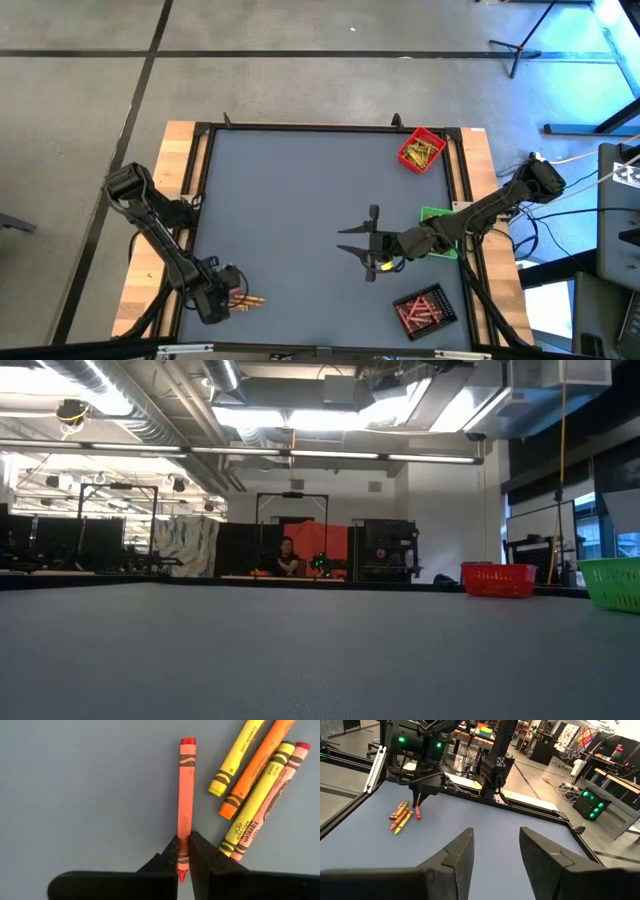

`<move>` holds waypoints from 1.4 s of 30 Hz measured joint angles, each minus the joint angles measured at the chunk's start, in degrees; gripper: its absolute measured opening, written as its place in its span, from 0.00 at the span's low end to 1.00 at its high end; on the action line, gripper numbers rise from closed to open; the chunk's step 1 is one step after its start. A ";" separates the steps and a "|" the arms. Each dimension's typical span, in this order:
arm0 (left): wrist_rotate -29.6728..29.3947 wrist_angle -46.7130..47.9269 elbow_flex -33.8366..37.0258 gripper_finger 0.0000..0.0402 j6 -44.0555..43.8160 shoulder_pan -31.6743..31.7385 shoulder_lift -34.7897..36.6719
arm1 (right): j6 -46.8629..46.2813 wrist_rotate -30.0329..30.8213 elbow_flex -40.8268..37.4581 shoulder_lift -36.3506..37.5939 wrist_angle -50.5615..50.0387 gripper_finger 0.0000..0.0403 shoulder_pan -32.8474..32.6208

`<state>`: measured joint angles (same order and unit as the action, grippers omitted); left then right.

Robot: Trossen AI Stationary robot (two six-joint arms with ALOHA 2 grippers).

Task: Sort crayons
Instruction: Put the red crayon into the black bin

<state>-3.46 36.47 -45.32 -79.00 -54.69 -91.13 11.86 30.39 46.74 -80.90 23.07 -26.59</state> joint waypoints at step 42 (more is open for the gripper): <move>-29.67 -38.86 -7.60 0.01 75.21 20.27 6.27 | -8.66 -11.80 0.00 -3.59 -0.72 0.65 -0.85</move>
<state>-33.14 -2.39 -52.92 -3.79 -34.42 -84.86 3.20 18.59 46.74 -84.49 22.35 -27.44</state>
